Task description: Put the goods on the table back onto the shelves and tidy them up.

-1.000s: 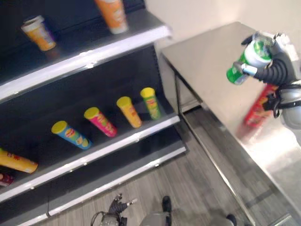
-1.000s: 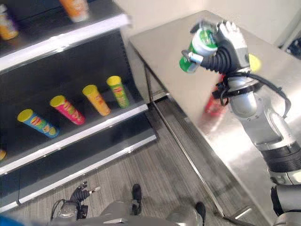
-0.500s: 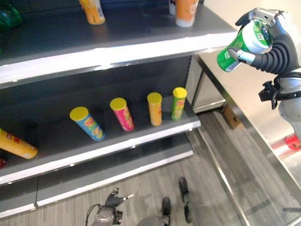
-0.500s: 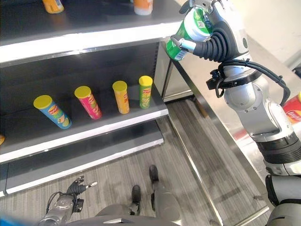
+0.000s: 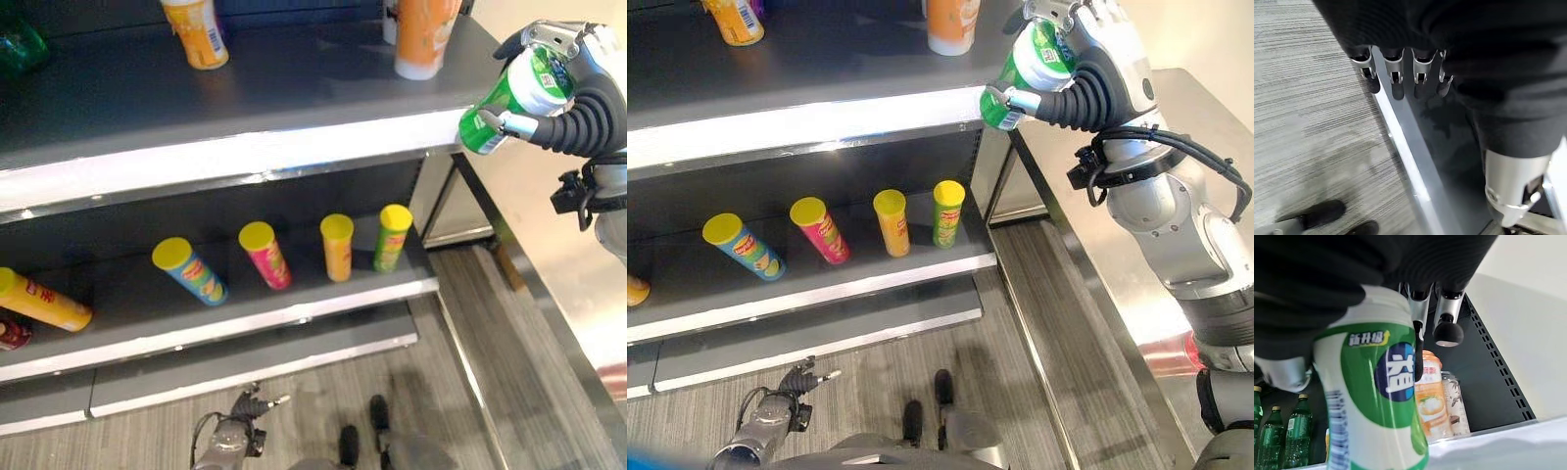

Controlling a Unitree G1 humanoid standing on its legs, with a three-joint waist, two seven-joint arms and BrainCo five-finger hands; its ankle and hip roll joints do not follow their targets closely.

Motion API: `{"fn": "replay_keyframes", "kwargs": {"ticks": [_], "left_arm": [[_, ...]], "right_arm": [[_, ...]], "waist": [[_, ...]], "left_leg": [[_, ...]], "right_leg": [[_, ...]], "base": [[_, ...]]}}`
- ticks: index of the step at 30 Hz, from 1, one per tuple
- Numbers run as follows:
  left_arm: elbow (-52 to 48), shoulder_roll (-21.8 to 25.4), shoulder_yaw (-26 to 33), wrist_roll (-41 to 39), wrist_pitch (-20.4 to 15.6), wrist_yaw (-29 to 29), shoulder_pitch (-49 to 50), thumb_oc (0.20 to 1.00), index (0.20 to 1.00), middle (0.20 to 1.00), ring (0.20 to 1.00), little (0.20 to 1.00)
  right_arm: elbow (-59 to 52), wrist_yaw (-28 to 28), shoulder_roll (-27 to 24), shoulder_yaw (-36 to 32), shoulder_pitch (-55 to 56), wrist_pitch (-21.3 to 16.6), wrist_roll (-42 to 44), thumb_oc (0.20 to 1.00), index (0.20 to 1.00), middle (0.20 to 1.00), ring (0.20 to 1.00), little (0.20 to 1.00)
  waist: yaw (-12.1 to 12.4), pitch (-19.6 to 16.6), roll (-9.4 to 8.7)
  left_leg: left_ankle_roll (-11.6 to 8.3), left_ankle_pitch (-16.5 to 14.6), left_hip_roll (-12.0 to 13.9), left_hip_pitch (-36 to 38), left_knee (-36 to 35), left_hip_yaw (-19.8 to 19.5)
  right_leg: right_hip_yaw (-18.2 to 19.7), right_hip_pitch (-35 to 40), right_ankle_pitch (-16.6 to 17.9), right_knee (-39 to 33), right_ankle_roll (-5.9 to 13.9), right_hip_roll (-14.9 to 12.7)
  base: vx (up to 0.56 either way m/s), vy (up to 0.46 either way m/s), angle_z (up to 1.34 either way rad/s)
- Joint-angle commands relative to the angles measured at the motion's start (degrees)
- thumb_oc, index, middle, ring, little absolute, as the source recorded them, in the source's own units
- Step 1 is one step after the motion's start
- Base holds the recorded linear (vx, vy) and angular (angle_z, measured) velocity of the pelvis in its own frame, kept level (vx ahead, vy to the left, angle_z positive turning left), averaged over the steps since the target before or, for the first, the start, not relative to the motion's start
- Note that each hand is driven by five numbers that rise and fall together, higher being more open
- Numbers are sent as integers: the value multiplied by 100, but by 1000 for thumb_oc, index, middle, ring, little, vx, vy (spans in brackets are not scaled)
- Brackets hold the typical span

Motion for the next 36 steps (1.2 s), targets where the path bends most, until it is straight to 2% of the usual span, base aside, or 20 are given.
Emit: {"fn": "replay_keyframes", "kwargs": {"ticks": [1, 2, 3, 4, 6, 7, 8, 10, 13, 15, 19, 20, 24, 27, 36], "left_arm": [[-189, 33, -144, 167, -58, -33, 218, 1000, 1000, 1000, 1000, 1000], [-216, 28, -122, 173, -41, -25, 234, 1000, 1000, 1000, 1000, 1000], [-216, 26, -105, 164, -40, -5, 247, 1000, 1000, 1000, 1000, 1000], [-227, -2, -88, 125, -37, -16, 253, 1000, 1000, 1000, 1000, 1000], [-253, 13, -49, 110, -42, -36, 300, 1000, 1000, 1000, 1000, 1000], [-281, 43, -45, 113, -52, -50, 338, 1000, 1000, 1000, 1000, 1000], [-377, 121, -70, 164, -81, -36, 348, 1000, 1000, 1000, 1000, 1000], [-394, 117, -83, 168, -67, -47, 373, 1000, 1000, 1000, 1000, 1000], [-497, 131, -52, 152, -77, -77, 454, 1000, 1000, 1000, 1000, 1000], [-527, 165, -42, 158, -89, -78, 479, 1000, 1000, 1000, 1000, 1000], [-417, 195, 33, 112, -88, -2, 484, 1000, 1000, 1000, 1000, 1000], [-248, 248, 45, 95, -85, 72, 522, 1000, 1000, 1000, 1000, 1000], [-58, 232, 137, -11, -82, 111, 564, 1000, 1000, 1000, 1000, 1000], [506, 247, 242, -95, -59, 182, 521, 1000, 1000, 1000, 1000, 1000], [692, 195, 311, -371, -110, 287, 473, 1000, 1000, 1000, 1000, 1000]], "right_arm": [[-416, -117, 92, -625, 205, -137, 28, 200, 200, 200, 200, 200], [-426, -148, 139, -689, 284, -144, 37, 200, 200, 200, 200, 200], [-464, -173, 200, -814, 414, -157, 53, 200, 200, 200, 200, 200], [-454, -191, 197, -876, 491, -152, 50, 200, 200, 200, 200, 200], [-485, -206, 214, -978, 604, -144, 63, 200, 200, 200, 200, 200], [-520, -172, 236, -983, 642, -156, 90, 200, 200, 200, 200, 200], [-578, -111, 232, -927, 633, -223, 175, 200, 200, 200, 200, 200], [-609, -64, 233, -892, 619, -240, 204, 200, 200, 200, 200, 200], [-533, -22, 223, -759, 542, -161, 201, 200, 200, 200, 200, 200], [-475, 75, 260, -498, 333, -151, 223, 200, 200, 200, 200, 200], [-242, 150, 239, -57, -90, -88, 241, 200, 200, 200, 200, 200], [77, 183, 210, 444, -731, -4, 255, 200, 200, 200, 200, 200], [364, 244, 278, 1007, -1392, 24, 324, 200, 200, 200, 200, 200], [779, 280, 401, 1535, -2072, 45, 447, 200, 200, 200, 200, 200], [1548, 397, 481, 2479, -3344, 47, 773, 200, 200, 200, 200, 200]], "waist": [[-37, -177, -107], [-23, -134, -133], [-31, -107, -142], [-75, -106, -152], [-83, -153, -138], [-59, -207, -120], [-18, -281, 4], [-6, -347, 83], [29, -435, 206], [95, -454, 218], [187, -481, 180], [321, -478, 108], [407, -466, 69], [505, -465, -12], [686, -542, -114]], "left_leg": [[-545, -538, 964, -411, 1862, 385], [-563, -473, 970, -574, 2262, 409], [-576, -448, 1112, -764, 2490, 453], [-582, -431, 1323, -828, 2375, 563], [-570, -489, 1612, -760, 1739, 650], [-594, -389, 1714, -631, 1206, 605], [-622, -163, 1813, -604, 367, 420], [-648, -30, 1819, -445, 21, 365], [-676, 57, 1716, -141, -427, 579], [-648, 53, 1641, -40, -572, 711], [-619, 23, 1566, -60, -572, 832], [-578, 9, 1509, -75, -572, 848], [-565, 2, 1470, -112, -572, 850], [-562, 12, 1443, -143, -572, 844], [-565, 6, 1416, -103, -572, 786]], "right_leg": [[-32, 141, -590, 145, 560, -104], [-34, 203, -605, 126, 536, -130], [-36, 226, -643, 118, 537, -127], [-35, 251, -673, 114, 564, -175], [18, 290, -711, 117, 642, -273], [52, 288, -734, 113, 686, -312], [102, 273, -856, 111, 736, -309], [147, 287, -860, 112, 740, -285], [182, 294, -799, 85, 801, -369], [238, 260, -733, 73, 843, -437], [223, 195, -657, 72, 909, -546], [191, 179, -621, 67, 941, -625], [148, 153, -601, 63, 971, -684], [83, 140, -573, 63, 993, -731], [-100, 281, -577, 62, 1006, -820]], "base": [[54, -94, 33], [-4, -45, 5], [-1, -9, -4], [42, 40, -13], [104, 95, -16], [145, 180, -15], [164, 191, -14], [104, 132, -22], [83, 161, -29], [35, 166, -38], [4, 101, -31], [1, 74, 0], [-7, 37, 7], [-16, 13, 16], [5, -5, 3]]}}
